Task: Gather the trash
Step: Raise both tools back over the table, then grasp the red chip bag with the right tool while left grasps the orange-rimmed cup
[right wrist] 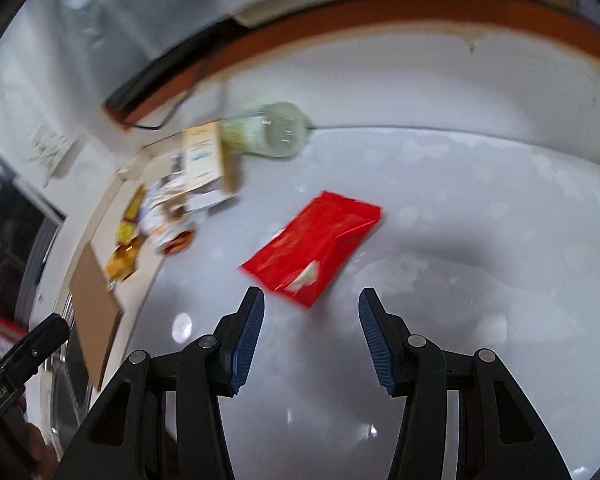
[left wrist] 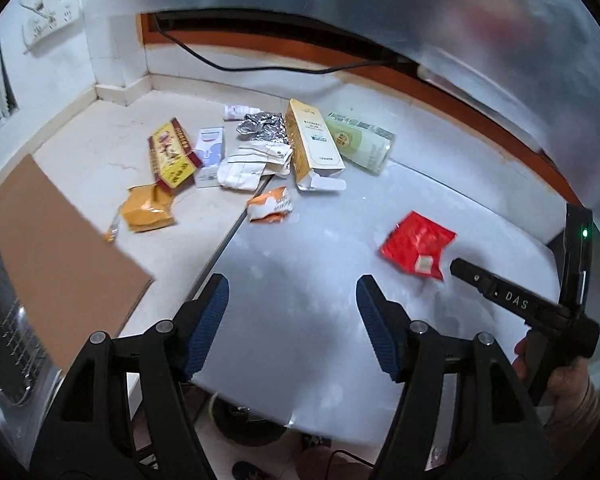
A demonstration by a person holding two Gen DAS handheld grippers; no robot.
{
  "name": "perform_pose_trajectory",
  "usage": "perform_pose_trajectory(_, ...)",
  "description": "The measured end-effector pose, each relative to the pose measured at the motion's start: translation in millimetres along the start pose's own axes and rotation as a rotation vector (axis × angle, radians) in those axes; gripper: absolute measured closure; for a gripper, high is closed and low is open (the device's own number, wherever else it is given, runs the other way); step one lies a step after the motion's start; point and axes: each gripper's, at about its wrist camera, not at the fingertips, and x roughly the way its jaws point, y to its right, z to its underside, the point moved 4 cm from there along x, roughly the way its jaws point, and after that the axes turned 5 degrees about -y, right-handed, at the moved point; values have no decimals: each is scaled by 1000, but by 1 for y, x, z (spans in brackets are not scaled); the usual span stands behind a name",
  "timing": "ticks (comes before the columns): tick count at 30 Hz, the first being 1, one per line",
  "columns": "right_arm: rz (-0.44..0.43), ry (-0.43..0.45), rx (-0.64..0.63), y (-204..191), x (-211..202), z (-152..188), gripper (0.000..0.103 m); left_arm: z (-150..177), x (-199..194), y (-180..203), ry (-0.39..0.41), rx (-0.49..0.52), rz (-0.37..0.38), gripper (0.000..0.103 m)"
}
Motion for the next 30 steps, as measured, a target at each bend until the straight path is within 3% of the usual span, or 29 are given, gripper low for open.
perform_pose_trajectory(7,-7,-41,29,15,48,-26,53,-38,73,-9,-62,-65,-34,40)
perform_pose_trajectory(11,-9,-74,10,11,72,-33,53,-51,103,-19,-101,-124,-21,40)
perform_pose_trajectory(15,7,-52,-50,-2,81,-39,53,-60,123,-25,-121,-180,4,40)
perform_pose_trajectory(22,9,-59,-162,-19,95,-38,87,-73,156,-32,-158,-256,4,40)
perform_pose_trajectory(29,1,-60,-182,-21,96,-36,89,-74,167,-42,-162,-308,-19,41)
perform_pose_trajectory(30,3,-59,-175,-20,97,-36,89,-74,168,-43,-163,-306,-14,48)
